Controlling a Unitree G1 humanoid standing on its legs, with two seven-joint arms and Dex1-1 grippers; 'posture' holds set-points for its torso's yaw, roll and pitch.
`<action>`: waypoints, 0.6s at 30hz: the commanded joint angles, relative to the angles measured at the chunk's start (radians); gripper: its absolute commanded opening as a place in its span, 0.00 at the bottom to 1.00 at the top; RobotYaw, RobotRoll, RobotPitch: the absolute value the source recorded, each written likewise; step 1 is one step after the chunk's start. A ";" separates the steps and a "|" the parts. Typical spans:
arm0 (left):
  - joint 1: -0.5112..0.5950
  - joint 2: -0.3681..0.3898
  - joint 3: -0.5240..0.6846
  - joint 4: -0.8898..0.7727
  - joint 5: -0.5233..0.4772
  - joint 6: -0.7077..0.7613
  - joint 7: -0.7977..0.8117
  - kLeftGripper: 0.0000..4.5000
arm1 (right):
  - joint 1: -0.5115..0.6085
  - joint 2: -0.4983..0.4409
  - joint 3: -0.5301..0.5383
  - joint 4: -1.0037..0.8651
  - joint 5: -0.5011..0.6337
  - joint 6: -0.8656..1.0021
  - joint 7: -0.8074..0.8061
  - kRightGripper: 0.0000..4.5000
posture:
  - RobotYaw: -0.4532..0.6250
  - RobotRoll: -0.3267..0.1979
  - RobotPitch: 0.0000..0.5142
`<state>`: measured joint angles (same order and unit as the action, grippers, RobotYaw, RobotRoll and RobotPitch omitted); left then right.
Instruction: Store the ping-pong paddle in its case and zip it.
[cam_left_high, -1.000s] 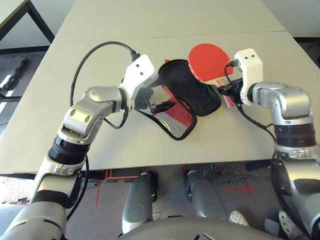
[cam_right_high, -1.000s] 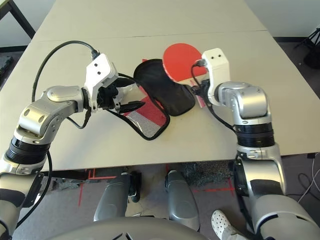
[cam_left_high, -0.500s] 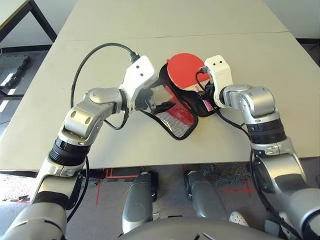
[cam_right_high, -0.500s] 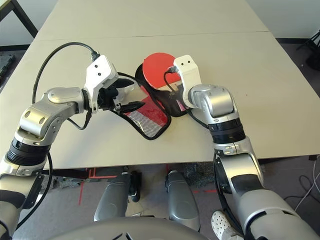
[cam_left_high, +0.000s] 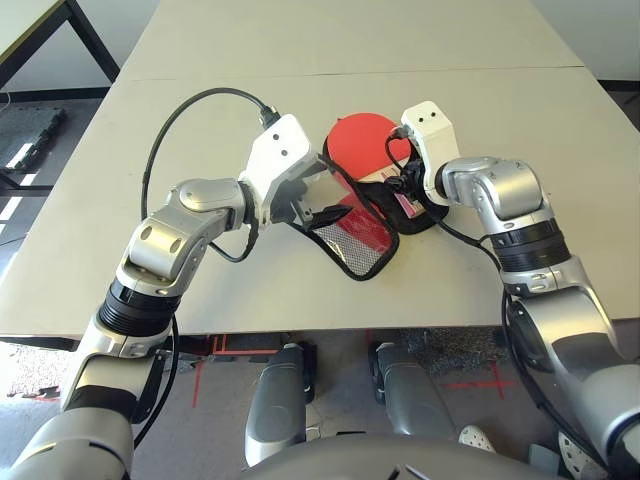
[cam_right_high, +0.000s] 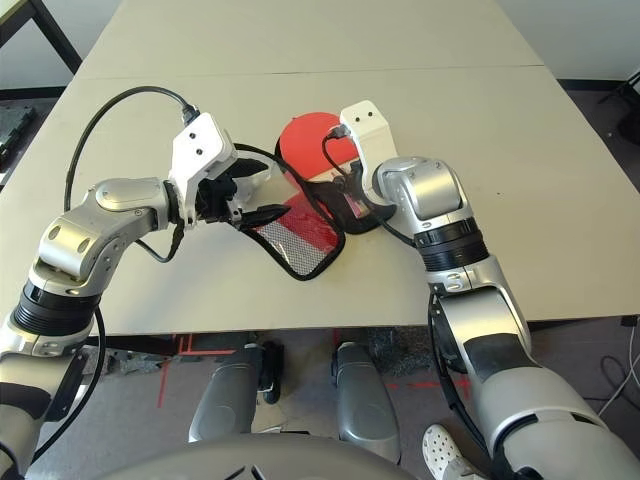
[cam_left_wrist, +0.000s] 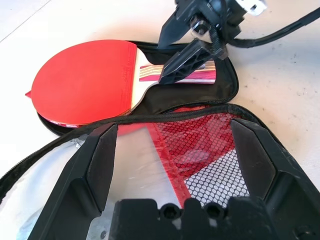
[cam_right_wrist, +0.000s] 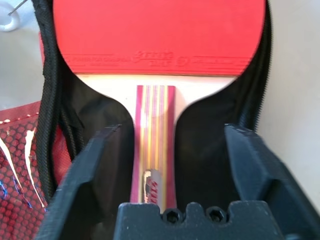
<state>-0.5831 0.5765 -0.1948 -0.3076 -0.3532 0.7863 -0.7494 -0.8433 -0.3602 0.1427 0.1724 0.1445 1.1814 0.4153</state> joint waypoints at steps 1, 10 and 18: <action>-0.005 0.049 0.031 -0.042 -0.004 0.025 -0.013 1.00 | 0.015 -0.042 -0.009 -0.060 0.027 0.045 0.037 0.99 | 0.51 0.62 0.34; 0.062 0.332 0.204 -0.013 -0.001 0.009 -0.105 1.00 | 0.075 -0.233 -0.101 -0.112 0.129 -0.039 0.218 0.99 | 0.53 0.62 0.36; 0.236 0.429 0.199 0.052 0.052 -0.071 -0.141 1.00 | 0.105 -0.259 -0.182 -0.045 0.183 -0.186 0.301 0.99 | 0.54 0.62 0.36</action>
<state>-0.3651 1.0081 0.0283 -0.2627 -0.3233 0.7364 -0.8898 -0.7590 -0.6186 -0.0172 0.1075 0.3122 1.0245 0.7017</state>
